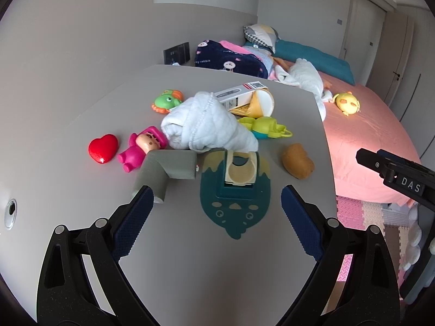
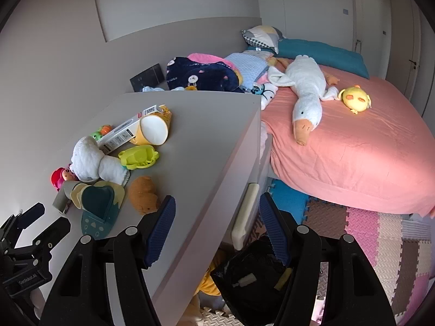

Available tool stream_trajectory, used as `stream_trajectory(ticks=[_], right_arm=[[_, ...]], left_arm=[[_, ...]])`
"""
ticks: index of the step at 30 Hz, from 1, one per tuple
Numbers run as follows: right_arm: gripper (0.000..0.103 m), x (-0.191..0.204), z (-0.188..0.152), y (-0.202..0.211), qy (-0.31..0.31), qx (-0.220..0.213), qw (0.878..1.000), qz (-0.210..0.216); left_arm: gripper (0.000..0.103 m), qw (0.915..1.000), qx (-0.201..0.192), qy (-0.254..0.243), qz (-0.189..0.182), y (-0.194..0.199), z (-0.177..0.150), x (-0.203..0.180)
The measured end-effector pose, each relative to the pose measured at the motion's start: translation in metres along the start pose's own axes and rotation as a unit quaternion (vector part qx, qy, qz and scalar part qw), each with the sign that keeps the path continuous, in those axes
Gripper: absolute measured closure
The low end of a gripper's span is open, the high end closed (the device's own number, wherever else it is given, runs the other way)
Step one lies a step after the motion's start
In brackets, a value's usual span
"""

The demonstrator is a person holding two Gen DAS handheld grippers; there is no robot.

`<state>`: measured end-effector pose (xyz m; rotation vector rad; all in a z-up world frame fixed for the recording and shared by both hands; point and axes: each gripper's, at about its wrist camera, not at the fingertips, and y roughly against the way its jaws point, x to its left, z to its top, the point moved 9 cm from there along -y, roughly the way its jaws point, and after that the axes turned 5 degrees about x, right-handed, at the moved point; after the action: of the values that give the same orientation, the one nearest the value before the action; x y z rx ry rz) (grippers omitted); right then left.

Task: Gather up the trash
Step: 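Grasp the grey foam corner guard with the left gripper while the right grasps the brown teddy bear, then carry the corner guard and teddy bear over the trash bag and release both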

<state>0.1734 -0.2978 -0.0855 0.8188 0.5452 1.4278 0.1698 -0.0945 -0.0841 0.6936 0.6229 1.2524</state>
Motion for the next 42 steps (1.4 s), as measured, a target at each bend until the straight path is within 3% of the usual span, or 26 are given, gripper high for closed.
stream_trajectory(ticks=[11, 21, 25, 29, 33, 36, 42], right_arm=[[0.038, 0.035, 0.004, -0.026, 0.022, 0.010, 1.000, 0.014], [0.038, 0.052, 0.008, -0.049, 0.038, 0.010, 0.999, 0.021], [0.038, 0.063, 0.011, -0.052, 0.062, -0.007, 0.998, 0.015], [0.040, 0.073, 0.012, -0.055, 0.076, -0.006, 0.996, 0.038], [0.051, 0.082, 0.013, -0.058, 0.079, -0.001, 0.995, 0.054], [0.064, 0.090, 0.014, -0.063, 0.079, 0.013, 0.995, 0.066], [0.070, 0.102, 0.004, -0.078, 0.065, 0.052, 0.993, 0.086]], left_arm=[[0.011, 0.9987, 0.008, 0.046, 0.021, -0.020, 0.013, 0.056], [0.011, 0.9979, 0.037, 0.049, 0.018, -0.050, 0.010, 0.059], [0.016, 0.9971, 0.044, 0.059, 0.019, -0.057, 0.011, 0.065], [0.025, 0.9972, 0.045, 0.057, 0.021, -0.062, 0.011, 0.064], [0.043, 0.9965, 0.057, 0.060, 0.016, -0.067, 0.010, 0.065], [0.043, 0.9964, 0.055, 0.063, 0.013, -0.067, 0.010, 0.066], [0.043, 0.9962, 0.054, 0.068, 0.005, -0.066, 0.010, 0.068]])
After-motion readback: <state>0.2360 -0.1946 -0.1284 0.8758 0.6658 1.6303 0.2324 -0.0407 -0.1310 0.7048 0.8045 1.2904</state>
